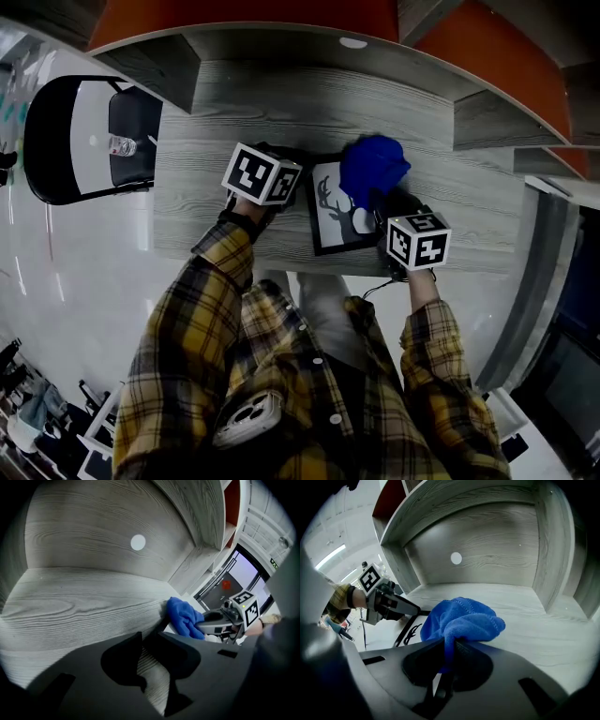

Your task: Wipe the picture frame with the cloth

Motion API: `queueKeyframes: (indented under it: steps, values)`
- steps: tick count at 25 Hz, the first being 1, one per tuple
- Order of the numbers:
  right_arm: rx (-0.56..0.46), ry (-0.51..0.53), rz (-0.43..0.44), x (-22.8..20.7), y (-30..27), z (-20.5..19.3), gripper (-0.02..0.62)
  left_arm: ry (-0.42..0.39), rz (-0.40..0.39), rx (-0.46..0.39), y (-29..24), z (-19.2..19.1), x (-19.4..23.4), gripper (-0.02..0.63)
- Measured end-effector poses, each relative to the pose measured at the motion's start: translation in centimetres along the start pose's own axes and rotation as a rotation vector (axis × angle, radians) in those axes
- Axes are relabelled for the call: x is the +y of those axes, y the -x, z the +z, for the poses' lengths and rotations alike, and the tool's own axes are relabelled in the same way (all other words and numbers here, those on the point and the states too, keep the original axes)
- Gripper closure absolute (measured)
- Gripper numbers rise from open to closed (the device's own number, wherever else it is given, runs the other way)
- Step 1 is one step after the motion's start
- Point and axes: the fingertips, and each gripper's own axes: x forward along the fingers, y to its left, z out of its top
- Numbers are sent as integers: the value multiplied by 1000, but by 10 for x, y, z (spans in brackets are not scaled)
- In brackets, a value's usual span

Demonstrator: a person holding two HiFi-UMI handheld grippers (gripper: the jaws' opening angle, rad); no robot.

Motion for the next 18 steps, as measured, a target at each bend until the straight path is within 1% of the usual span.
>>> queueKeyframes:
  steps: [6, 13, 18]
  values:
    - [40, -9, 16, 12, 26, -40, 546, 5, 7, -9, 0, -1, 0, 508]
    - [66, -70, 26, 22, 52, -79, 546, 11, 6, -12, 0, -1, 0, 508]
    - [77, -115, 29, 26, 65, -99, 546, 13, 7, -14, 0, -1, 0, 508]
